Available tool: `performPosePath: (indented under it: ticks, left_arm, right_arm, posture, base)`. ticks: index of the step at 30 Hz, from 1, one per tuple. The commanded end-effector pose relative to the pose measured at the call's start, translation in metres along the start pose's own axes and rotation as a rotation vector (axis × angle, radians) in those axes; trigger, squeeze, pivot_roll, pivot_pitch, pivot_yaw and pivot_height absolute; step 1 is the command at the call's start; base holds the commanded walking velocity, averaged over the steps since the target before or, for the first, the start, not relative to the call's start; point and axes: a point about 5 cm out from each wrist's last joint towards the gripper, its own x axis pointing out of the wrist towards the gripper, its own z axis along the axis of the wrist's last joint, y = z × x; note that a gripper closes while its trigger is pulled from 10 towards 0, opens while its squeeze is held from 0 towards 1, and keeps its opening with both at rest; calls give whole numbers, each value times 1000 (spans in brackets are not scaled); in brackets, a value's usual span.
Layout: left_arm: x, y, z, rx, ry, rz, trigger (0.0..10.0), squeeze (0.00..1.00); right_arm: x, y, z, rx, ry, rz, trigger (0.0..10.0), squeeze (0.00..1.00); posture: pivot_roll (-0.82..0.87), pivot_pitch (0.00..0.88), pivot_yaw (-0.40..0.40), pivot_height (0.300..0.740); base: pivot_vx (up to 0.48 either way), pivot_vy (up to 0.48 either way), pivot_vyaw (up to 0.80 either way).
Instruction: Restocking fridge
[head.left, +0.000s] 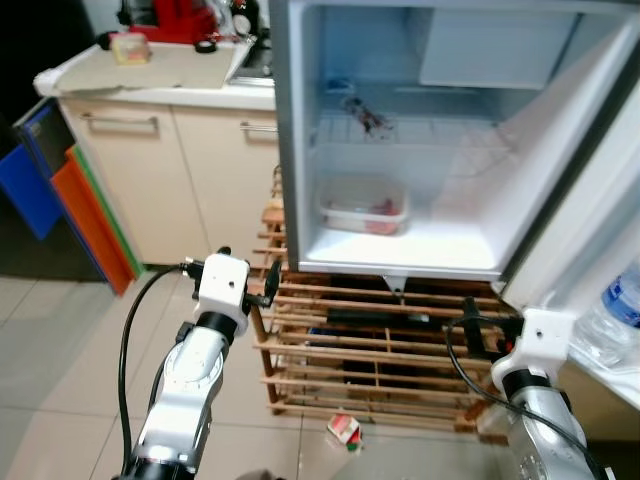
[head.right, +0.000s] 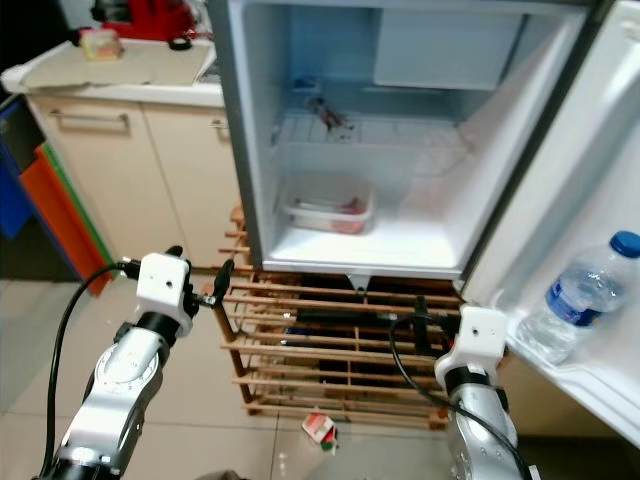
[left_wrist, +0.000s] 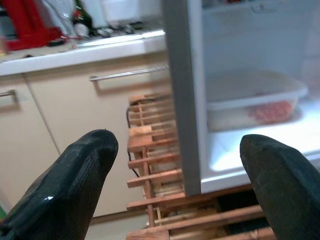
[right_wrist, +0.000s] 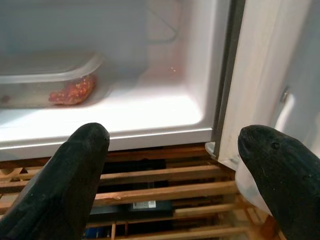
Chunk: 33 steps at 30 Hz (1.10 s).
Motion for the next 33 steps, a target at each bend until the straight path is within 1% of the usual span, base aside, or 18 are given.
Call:
performPosePath:
  ticks: [1,7,12,18,30,33]
  left_arm:
    - [-1,1,-2,-11,15,7,10000,0]
    - [4,1,0,-17,16,11,10000,0]
    - [12,1,8,29,-23,14,10000,0]
    - [16,-4,11,28,-27,-4,10000,0]
    - [17,-5,10,16,-22,-4,10000,0]
    - [17,-5,11,17,-29,-6,10000,0]
  right_arm:
    - [4,3,1,1,-3,18,10000,0]
    - [7,3,1,-19,-8,27,10000,0]
    - [9,4,2,-29,-17,28,10000,0]
    - [10,3,3,-35,-21,17,10000,0]
    - [11,5,2,-40,-21,23,10000,0]
    - [11,5,2,-43,-21,27,10000,0]
  posture:
    - [84,0,16,740]
    - [84,0,14,740]
    - [74,0,17,740]
    - [61,0,22,740]
    - [61,0,22,740]
    - [59,0,22,740]
  base:
    - [0,480,0]
    - [0,480,0]
    - [0,0,0]
    - [0,0,0]
    - [-310,0,0]
    - [0,0,0]
